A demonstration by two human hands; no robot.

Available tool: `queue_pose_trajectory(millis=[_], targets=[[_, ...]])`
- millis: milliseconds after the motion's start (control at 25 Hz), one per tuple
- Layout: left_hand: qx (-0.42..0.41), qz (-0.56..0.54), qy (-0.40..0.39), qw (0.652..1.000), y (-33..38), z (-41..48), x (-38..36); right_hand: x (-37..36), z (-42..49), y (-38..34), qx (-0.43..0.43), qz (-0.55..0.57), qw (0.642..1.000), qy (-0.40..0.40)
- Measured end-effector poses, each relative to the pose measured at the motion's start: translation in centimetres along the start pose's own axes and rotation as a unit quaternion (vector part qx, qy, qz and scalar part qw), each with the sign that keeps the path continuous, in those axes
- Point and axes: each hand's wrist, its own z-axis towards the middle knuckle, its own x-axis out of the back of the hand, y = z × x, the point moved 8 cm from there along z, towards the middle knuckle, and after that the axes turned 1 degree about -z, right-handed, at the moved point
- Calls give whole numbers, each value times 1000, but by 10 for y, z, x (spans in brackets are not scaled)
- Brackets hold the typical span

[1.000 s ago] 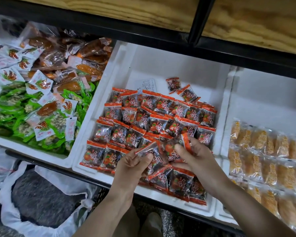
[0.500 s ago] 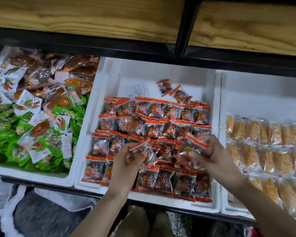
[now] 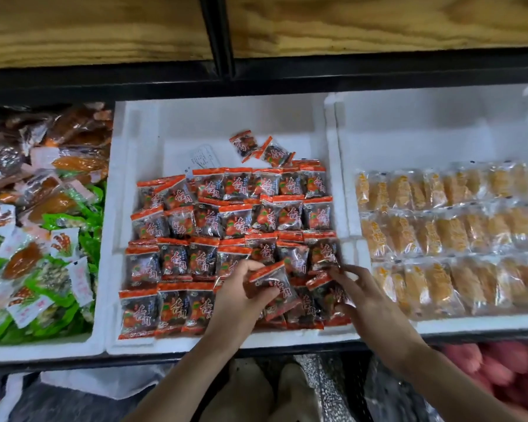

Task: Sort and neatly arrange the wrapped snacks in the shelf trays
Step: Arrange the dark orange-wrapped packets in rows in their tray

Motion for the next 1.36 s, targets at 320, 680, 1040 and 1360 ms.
queue_pose_trajectory(millis=[320, 680, 1040, 1360], targets=[[-10, 20, -10, 1000, -2, -4, 4, -11, -6, 0, 1, -161, 986, 35], [40, -92, -16, 995, -9, 3, 9, 24, 7, -46, -3, 221, 974, 44], [-16, -58, -86, 994, -11, -14, -1, -7, 20, -61, -131, 540, 829, -65], [-25, -28, 10, 999, -18, -1, 20, 5, 47, -85, 34, 237, 971, 26]])
